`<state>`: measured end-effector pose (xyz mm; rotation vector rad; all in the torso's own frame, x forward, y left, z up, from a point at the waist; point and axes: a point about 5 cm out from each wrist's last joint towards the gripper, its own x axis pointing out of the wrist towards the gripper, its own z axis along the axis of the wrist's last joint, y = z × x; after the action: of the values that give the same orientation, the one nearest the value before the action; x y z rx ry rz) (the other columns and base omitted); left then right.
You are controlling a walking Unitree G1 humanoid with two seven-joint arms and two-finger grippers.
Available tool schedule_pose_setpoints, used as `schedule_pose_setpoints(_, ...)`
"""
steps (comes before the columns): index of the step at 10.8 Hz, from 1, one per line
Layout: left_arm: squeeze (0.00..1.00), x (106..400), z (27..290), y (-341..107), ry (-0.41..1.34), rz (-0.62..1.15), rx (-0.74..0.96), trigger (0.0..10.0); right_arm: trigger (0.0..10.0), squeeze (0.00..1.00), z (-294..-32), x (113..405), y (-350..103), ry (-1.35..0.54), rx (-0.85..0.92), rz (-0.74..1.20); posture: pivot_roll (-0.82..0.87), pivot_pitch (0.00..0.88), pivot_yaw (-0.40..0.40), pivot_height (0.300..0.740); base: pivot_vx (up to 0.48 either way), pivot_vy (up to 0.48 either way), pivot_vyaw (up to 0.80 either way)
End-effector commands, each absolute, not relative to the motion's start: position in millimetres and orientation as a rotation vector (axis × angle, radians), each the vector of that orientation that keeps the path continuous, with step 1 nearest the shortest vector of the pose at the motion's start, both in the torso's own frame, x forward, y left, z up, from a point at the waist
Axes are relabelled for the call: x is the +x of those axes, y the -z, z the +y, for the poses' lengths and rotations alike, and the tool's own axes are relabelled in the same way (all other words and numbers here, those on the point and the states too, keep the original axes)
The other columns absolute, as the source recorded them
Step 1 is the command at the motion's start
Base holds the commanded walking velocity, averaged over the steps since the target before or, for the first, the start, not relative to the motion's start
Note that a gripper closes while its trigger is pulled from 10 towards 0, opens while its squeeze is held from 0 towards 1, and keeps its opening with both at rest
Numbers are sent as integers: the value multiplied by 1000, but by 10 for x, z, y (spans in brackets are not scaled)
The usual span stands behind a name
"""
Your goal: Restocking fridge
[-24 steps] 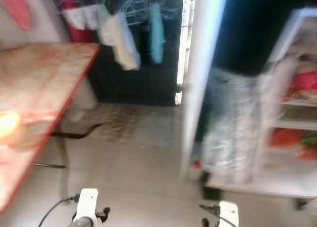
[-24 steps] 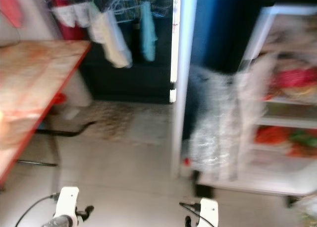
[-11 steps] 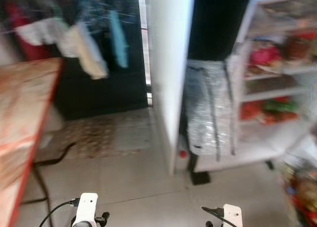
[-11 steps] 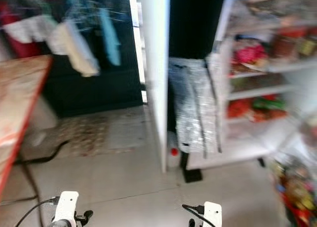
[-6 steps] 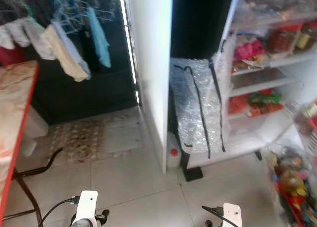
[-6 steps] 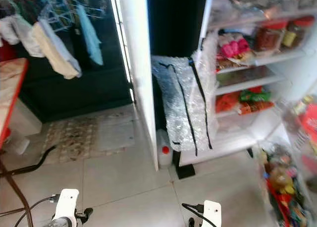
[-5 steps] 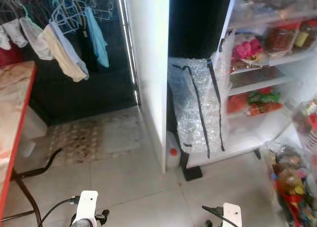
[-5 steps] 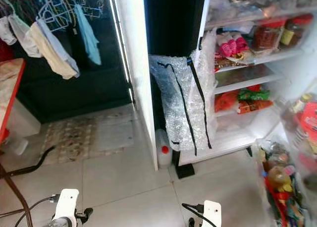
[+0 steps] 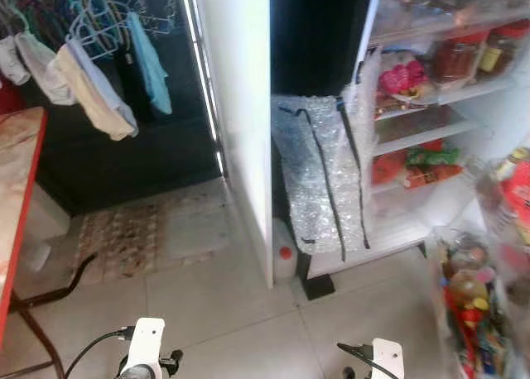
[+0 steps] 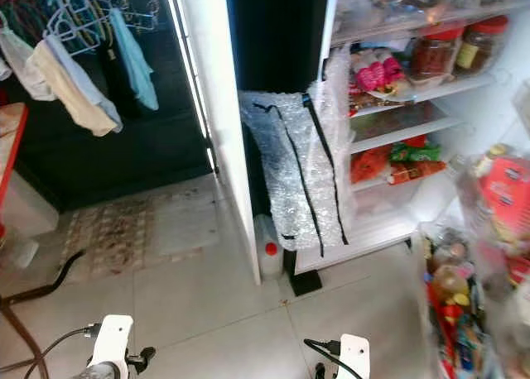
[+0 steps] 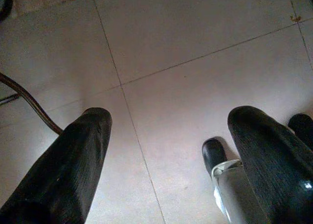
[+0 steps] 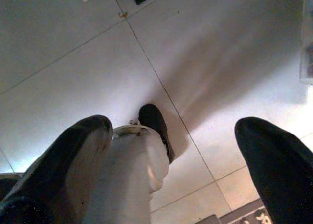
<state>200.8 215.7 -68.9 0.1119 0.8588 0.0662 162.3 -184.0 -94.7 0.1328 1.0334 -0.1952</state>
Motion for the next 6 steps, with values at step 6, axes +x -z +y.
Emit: schedule_pose_setpoints(6,0,1774,2403,750,-100,921,136,10000,10000,0,-1833,1581,966,195,136,1052,-42,84,83,740,0,-45,-725)
